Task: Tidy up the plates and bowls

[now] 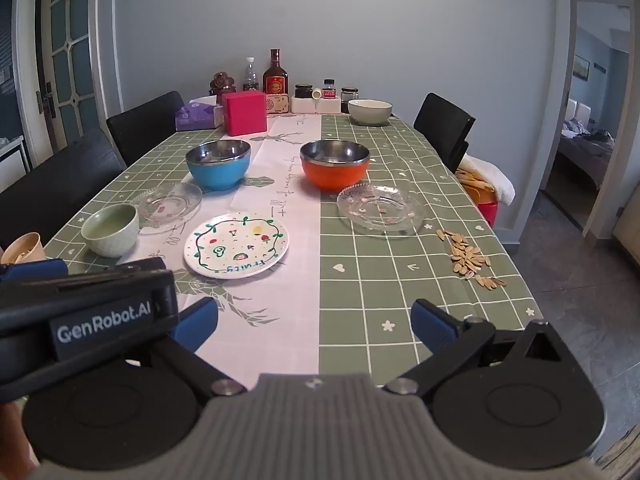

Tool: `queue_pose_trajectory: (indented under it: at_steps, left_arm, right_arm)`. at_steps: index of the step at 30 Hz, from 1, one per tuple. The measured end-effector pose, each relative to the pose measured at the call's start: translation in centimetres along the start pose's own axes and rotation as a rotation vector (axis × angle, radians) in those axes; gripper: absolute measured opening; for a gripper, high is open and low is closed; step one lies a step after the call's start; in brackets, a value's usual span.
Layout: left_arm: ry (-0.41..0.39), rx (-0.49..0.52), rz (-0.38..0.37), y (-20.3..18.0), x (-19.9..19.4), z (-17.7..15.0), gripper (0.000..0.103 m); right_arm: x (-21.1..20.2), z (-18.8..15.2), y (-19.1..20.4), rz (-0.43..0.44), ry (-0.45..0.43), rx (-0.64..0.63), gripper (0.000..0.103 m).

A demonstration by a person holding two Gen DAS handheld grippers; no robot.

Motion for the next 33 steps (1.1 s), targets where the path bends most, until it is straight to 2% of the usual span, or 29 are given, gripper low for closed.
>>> queue_pose_trajectory:
  at_steps: [10, 12, 20, 33]
  left_arm:
    - [0.007, 0.000, 0.024, -2.0, 0.7, 1.4, 0.087]
    - [-0.030, -0.014, 0.000, -0.2, -0.5, 0.2, 0.087]
    - [-0.007, -0.002, 0.021, -0.4, -0.5, 0.4, 0.088]
    - [-0.023, -0.009, 0.016, 0.1, -0.7, -0.1, 0.090]
  right_arm:
    - [-0.3, 0.1, 0.0, 0.000, -0.012, -0.022, 0.100]
    - [-0.4, 0.3, 0.4, 0.000, -0.010, -0.021, 0.100]
    - [-0.2, 0.0, 0.3, -0.006, -0.014, -0.039, 0.100]
    - [-0.5, 0.0, 0.4, -0.009, -0.028, -0.061, 0.100]
Point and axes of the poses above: each gripper's, at about its wrist camera, not at the fingertips, and x roughly the way its jaws point, y to its left, z to its top, the point moved 8 cm from there along x, roughly the way its jaws point, and after that the axes turned 9 degrees about x, right-handed, at the moved point
